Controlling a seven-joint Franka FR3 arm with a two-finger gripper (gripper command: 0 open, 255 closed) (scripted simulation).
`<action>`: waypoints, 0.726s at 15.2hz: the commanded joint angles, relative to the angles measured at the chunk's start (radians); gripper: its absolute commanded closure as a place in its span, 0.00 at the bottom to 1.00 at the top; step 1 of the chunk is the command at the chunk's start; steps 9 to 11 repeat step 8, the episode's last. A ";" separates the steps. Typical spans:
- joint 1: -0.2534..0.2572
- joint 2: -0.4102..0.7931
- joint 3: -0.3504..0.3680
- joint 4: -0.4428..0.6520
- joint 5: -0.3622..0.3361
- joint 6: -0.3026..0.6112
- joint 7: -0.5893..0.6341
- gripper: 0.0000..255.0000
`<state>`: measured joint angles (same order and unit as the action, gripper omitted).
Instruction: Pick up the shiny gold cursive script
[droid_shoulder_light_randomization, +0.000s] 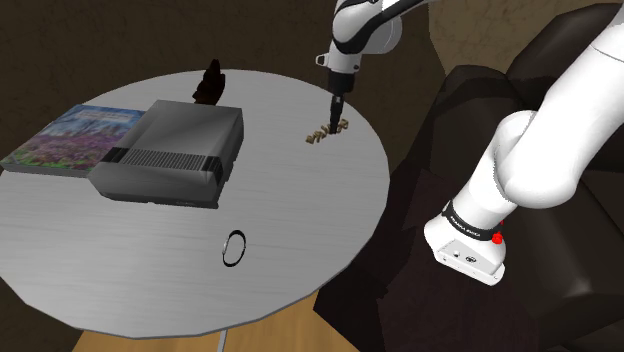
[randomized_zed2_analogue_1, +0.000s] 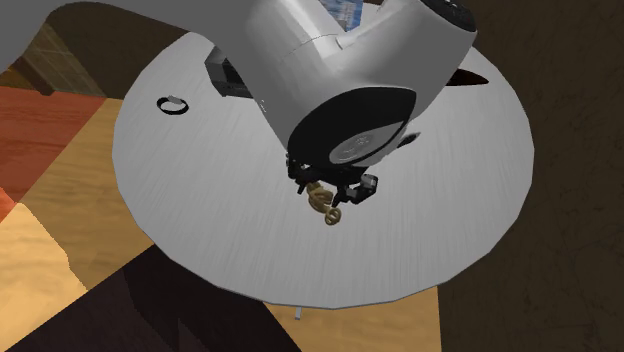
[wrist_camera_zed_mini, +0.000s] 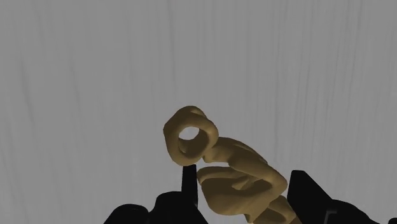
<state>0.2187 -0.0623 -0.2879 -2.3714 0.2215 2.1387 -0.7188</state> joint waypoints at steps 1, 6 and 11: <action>-0.001 -0.020 0.001 0.009 -0.011 -0.028 0.012 1.00; -0.003 -0.060 0.002 0.039 -0.030 -0.093 0.036 1.00; -0.003 -0.062 0.003 0.040 -0.031 -0.095 0.037 1.00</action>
